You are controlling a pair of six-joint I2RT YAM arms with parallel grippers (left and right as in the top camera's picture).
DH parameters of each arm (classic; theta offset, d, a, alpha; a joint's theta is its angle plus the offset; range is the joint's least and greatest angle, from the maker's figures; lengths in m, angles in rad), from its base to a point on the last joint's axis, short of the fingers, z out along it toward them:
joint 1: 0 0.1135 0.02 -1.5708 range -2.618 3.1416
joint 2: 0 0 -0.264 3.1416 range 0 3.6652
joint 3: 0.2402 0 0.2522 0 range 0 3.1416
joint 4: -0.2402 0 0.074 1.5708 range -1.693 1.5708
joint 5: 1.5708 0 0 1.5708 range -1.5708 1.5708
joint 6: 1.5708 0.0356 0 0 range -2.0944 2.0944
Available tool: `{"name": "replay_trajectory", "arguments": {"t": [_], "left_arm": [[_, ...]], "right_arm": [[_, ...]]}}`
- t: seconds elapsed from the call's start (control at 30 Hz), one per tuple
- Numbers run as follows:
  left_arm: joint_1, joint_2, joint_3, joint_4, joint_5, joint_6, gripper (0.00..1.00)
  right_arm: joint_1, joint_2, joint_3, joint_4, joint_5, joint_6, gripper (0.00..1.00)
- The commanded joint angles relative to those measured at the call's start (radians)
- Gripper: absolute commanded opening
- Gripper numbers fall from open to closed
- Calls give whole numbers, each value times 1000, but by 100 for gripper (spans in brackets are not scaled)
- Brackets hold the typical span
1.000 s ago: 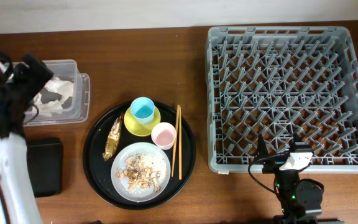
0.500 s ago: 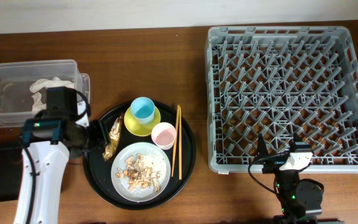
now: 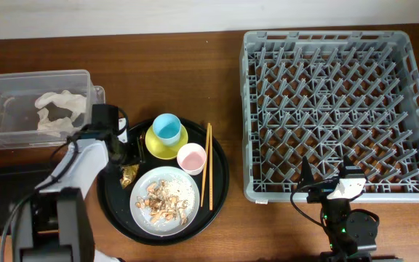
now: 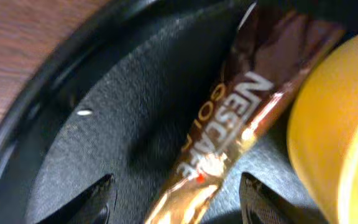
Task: Sort waste into correct bins and load items into the dishwasher rack
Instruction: 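Grasp the gold wrapper with the left gripper and drop it in the bin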
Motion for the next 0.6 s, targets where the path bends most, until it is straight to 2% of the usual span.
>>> {"name": "replay_trajectory", "arguments": {"t": [0.0, 0.1, 0.13, 0.27, 0.3, 0.33, 0.43, 0.57], "left_arm": [[-2, 50, -3, 33, -53, 35, 57], [-2, 87, -3, 57, -90, 35, 57], [-2, 90, -3, 58, -90, 35, 53], [-2, 90, -3, 57, -86, 35, 20], [-2, 90, -3, 57, -86, 34, 6], [-2, 90, -3, 56, -86, 34, 1], [-1, 70, 32, -14, -53, 34, 1], [-1, -101, 102, -188, -11, 4, 0]], "right_arm": [[-5, -6, -7, -4, 9, -8, 98], [-5, -6, -7, -4, 9, -8, 99], [-5, -6, -7, -4, 9, -8, 98], [-5, -6, -7, -4, 9, -8, 98], [-5, -6, -7, -4, 9, -8, 98], [-5, -6, -7, -4, 9, -8, 98], [-5, -6, -7, -4, 9, -8, 98], [-5, -6, -7, -4, 9, -8, 98]]}}
